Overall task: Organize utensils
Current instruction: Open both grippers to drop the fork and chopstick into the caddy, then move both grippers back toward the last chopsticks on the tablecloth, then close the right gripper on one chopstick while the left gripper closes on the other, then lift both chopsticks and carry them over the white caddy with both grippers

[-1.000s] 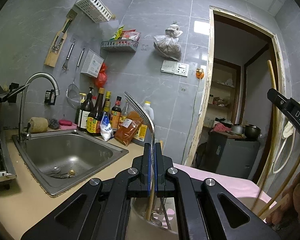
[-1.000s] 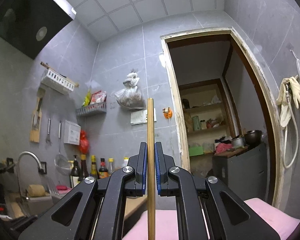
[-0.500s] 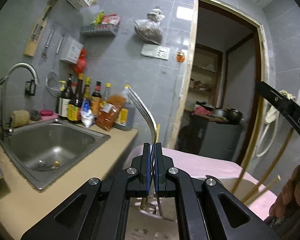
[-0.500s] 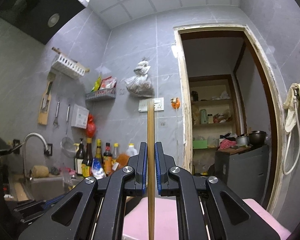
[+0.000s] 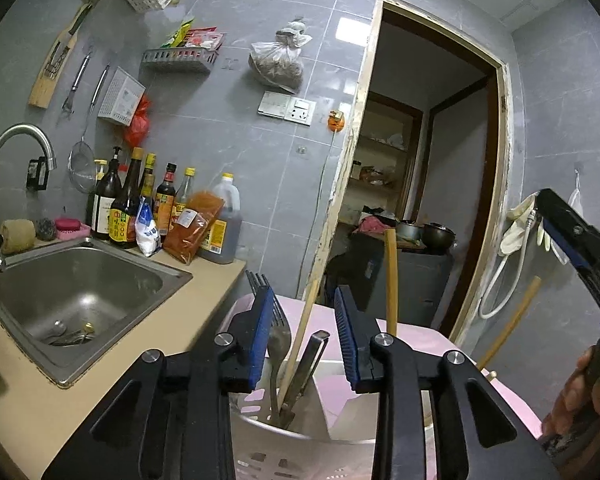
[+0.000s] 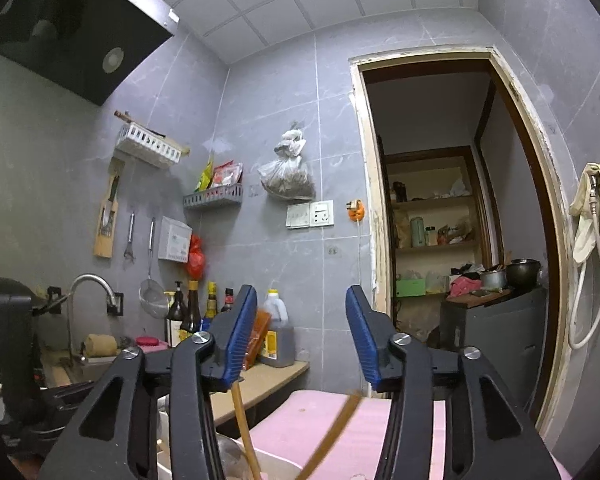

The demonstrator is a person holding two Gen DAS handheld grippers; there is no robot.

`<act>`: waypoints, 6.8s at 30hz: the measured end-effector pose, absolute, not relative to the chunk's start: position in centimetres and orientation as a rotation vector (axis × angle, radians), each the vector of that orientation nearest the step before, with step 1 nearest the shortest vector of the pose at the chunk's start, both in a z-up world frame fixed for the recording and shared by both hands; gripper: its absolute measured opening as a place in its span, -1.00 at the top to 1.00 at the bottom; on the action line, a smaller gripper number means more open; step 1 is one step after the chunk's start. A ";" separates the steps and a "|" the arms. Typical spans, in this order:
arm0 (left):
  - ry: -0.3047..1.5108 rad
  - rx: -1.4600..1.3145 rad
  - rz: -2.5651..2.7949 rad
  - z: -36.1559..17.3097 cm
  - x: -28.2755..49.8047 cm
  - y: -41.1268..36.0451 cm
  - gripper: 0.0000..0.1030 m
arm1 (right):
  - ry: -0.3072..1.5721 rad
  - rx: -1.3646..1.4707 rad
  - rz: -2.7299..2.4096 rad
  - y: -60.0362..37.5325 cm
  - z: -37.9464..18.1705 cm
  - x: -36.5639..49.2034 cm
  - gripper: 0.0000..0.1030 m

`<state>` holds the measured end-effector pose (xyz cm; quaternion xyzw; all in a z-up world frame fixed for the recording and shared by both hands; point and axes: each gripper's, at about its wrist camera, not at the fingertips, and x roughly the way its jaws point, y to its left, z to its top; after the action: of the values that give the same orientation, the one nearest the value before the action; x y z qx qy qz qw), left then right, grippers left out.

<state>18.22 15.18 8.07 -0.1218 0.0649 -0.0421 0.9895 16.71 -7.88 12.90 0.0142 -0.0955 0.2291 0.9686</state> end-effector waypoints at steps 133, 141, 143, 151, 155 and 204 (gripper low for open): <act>0.931 -0.102 -0.501 -0.5 22.8 -7.0 0.96 | 0.858 -0.040 0.530 -23.1 0.9 21.7 0.94; 0.586 -0.099 -0.470 3.6 17.9 -5.8 0.96 | 0.519 0.000 0.506 -23.4 4.9 16.3 0.94; 0.500 -0.087 -0.444 4.3 16.7 -5.8 0.96 | 0.434 0.000 0.497 -23.0 5.8 15.4 0.94; 0.233 -0.089 -0.360 7.7 14.4 -4.2 0.96 | 0.125 -0.002 0.503 -19.9 9.8 12.1 0.95; 0.154 -0.090 -0.312 9.4 14.2 -2.4 0.96 | 0.005 0.018 0.518 -18.1 12.0 11.6 0.94; -0.165 -0.481 0.160 8.5 19.1 18.8 0.96 | -0.313 0.266 0.595 -7.4 11.2 20.0 0.94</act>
<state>19.06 18.76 8.49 -0.2378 -0.0813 0.0792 0.9647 19.97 -7.38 11.18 0.1302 -0.1530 0.2910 0.9354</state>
